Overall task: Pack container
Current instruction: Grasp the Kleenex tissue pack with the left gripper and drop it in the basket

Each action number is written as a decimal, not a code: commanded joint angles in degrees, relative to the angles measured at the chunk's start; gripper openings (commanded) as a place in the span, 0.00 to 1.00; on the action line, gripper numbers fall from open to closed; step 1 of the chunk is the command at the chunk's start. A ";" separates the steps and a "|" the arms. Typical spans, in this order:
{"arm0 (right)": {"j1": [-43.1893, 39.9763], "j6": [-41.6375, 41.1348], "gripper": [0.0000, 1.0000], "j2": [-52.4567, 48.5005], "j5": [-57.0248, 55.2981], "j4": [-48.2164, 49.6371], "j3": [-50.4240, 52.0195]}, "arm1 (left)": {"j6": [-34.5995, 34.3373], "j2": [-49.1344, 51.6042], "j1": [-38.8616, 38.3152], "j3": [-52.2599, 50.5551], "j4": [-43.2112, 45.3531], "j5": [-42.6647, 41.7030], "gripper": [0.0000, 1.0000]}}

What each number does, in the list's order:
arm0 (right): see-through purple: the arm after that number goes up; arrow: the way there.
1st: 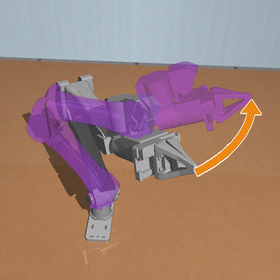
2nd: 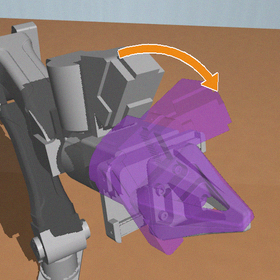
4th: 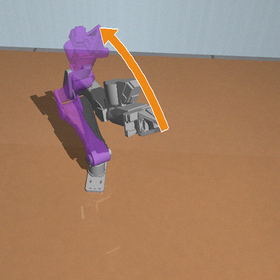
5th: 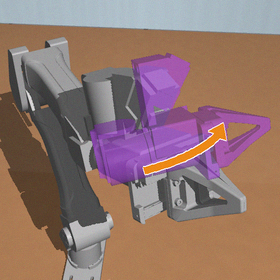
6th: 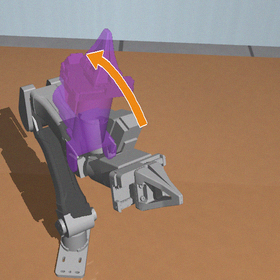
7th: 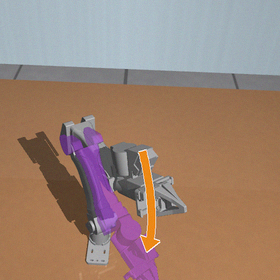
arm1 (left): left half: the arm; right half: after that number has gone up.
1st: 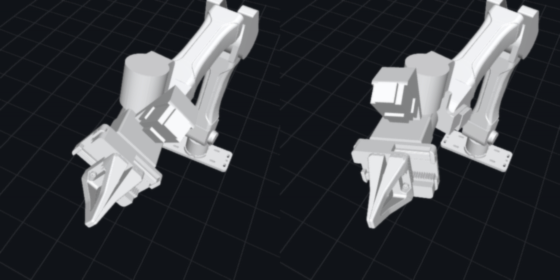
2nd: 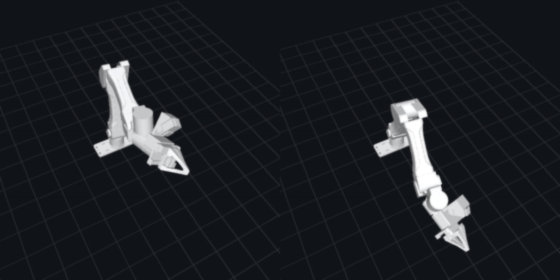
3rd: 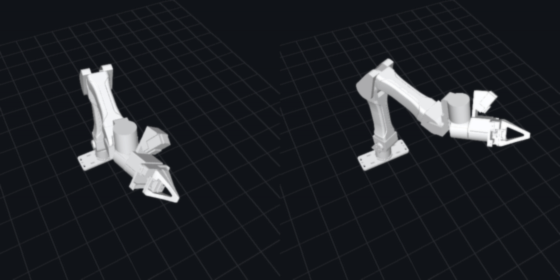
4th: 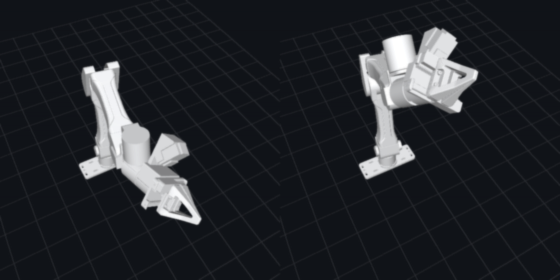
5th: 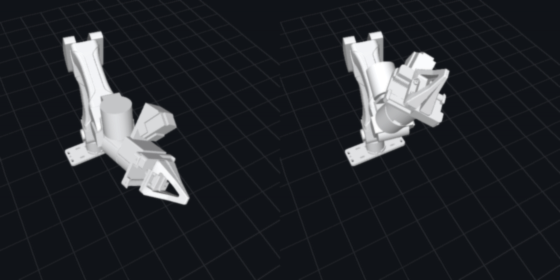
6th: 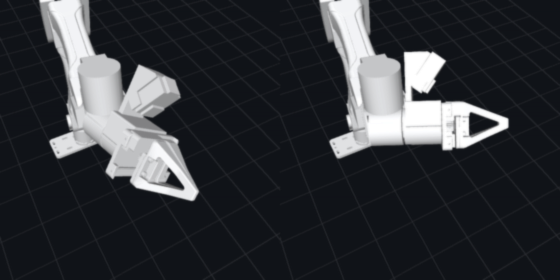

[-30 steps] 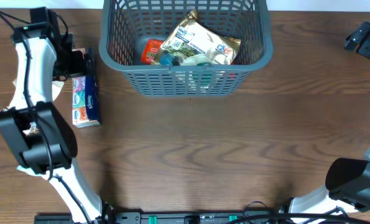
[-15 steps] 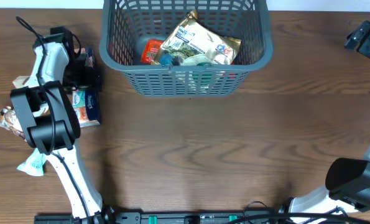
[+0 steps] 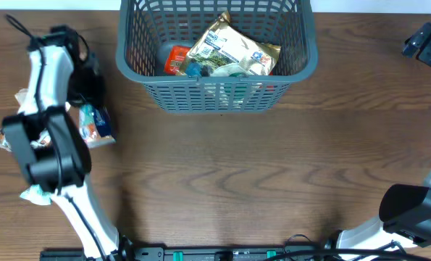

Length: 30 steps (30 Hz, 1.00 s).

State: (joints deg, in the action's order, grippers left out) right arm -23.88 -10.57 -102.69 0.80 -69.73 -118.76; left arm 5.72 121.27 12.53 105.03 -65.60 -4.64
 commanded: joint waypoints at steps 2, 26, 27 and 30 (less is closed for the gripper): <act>-0.24 2.19 0.99 0.24 -0.35 0.09 0.33 | -4.76 -16.13 -0.20 1.07 0.72 -0.76 0.06; -0.04 3.96 0.99 0.24 2.36 -0.74 0.33 | 57.40 -29.09 -30.14 1.07 38.95 -12.28 0.06; -0.04 3.96 0.99 0.24 2.78 -0.96 0.33 | 57.57 -27.26 -30.58 1.07 38.93 -12.28 0.06; -0.04 3.93 0.99 0.24 3.13 -1.46 0.33 | 57.51 -21.88 -31.28 1.07 37.81 -12.31 0.06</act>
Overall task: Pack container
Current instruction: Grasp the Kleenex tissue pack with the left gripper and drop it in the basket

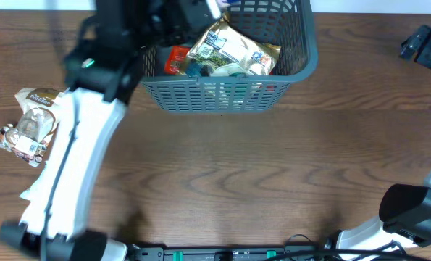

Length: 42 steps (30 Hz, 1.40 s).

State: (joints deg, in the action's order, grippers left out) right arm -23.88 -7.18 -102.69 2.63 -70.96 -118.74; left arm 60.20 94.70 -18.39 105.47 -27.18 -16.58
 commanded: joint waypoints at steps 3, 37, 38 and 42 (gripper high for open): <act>-0.04 0.55 0.99 0.24 1.29 -0.59 0.31 | 2.99 9.70 -0.72 0.63 -3.28 -0.35 0.06; -0.04 0.59 0.99 0.24 1.27 -1.09 0.31 | -36.00 -8.72 13.57 8.98 -18.80 25.24 0.98; -0.04 0.59 0.99 0.24 1.27 -1.11 0.31 | -40.74 -9.22 16.44 8.98 -20.98 25.22 0.98; -0.04 0.55 0.99 0.24 1.29 -1.03 0.31 | -48.33 -8.31 29.59 8.52 -32.39 24.74 0.98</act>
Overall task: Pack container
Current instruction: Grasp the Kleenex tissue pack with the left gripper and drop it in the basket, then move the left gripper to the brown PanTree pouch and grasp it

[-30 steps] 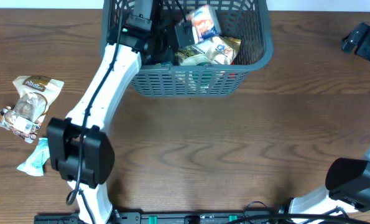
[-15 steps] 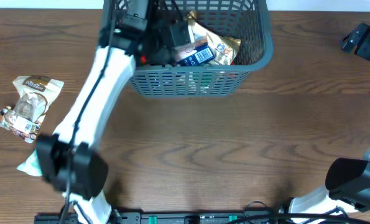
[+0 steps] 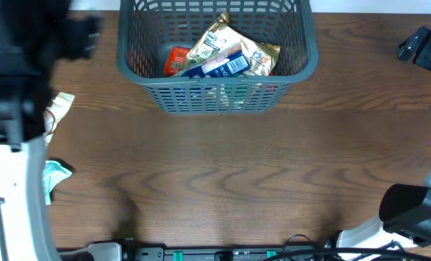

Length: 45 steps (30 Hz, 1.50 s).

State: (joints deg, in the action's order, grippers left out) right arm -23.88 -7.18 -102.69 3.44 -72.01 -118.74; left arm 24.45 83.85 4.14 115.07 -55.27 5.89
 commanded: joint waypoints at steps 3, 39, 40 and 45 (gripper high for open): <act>-0.04 0.37 0.99 0.24 0.52 0.22 0.31 | -2.40 5.35 13.62 -2.56 -9.29 0.81 0.98; -0.04 -1.18 0.99 0.24 0.50 1.38 0.31 | 27.41 52.72 31.26 -4.48 -2.82 -9.99 0.98; -0.04 -1.16 0.99 0.24 0.48 1.27 0.31 | 27.41 53.33 31.26 -4.48 -2.67 -9.99 0.98; -0.04 -1.16 0.99 0.24 0.48 1.25 0.31 | 27.36 54.82 31.32 -4.48 -2.86 -10.01 1.00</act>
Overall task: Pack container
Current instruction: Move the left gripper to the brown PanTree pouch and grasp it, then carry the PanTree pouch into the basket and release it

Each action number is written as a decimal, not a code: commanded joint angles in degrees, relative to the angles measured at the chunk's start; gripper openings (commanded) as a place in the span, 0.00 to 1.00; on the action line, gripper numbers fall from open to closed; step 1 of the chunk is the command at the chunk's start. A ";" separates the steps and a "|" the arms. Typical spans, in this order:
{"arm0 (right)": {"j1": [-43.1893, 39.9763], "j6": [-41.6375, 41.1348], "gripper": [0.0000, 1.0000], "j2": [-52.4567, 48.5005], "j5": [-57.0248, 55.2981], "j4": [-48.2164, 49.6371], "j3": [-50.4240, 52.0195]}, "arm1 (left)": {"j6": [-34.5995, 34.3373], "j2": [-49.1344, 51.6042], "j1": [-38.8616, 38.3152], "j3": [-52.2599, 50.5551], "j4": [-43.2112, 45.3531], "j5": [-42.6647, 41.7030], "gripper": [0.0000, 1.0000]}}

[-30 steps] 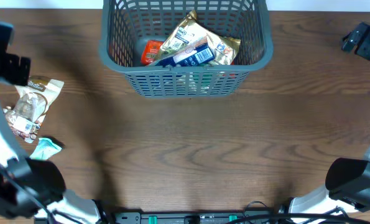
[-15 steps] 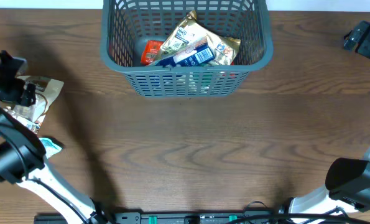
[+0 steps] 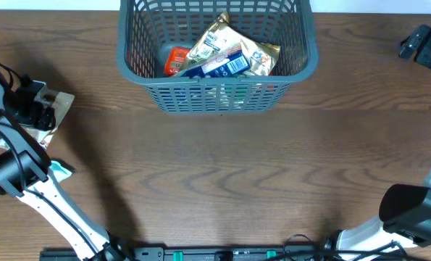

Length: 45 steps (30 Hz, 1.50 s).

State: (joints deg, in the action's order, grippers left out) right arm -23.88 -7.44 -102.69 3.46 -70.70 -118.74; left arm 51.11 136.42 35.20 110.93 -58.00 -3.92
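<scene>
The grey mesh basket stands at the back middle of the table. It holds a gold snack bag, a blue packet lying across it and a red packet. My left gripper is low at the far left edge, right at a tan snack bag lying on the table; its jaws are hidden by the wrist. A teal packet peeks out from under the left arm. My right gripper hangs at the back right corner, away from everything.
The wooden table stretches in front of the basket. The base of the right arm stands at the front right, and the left arm's link runs along the left front.
The left arm, which was high and blurred over the left side, is now low with its gripper at the tan bag. The basket's contents and the right arm are unchanged.
My left gripper was first down on a blue packet at the left. Then the arm reached over the basket's left rim. Afterwards the blue packet lay in the basket on the gold bag and the arm was back at the left. Now the gripper is at the tan bag.
</scene>
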 commanded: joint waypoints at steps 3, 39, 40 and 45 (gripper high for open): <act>-0.04 -0.90 0.99 0.24 0.46 -0.09 0.31 | 0.70 2.23 0.11 -0.35 -1.29 -0.20 0.71; -0.04 1.99 0.99 0.24 0.44 -1.90 0.31 | -19.19 -51.21 -28.33 3.41 6.80 -16.65 0.06; -0.04 2.32 0.99 0.24 0.44 -1.90 0.31 | -15.65 -51.58 -30.56 3.41 8.26 -16.65 0.06; -0.04 2.89 0.99 0.24 0.46 -1.92 0.31 | 10.69 -49.37 -42.53 3.41 12.98 -16.63 0.06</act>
State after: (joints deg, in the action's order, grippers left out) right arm -23.88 -5.72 -102.69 3.46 -72.44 -118.74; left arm 42.68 84.51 -2.46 113.84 -45.95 -19.35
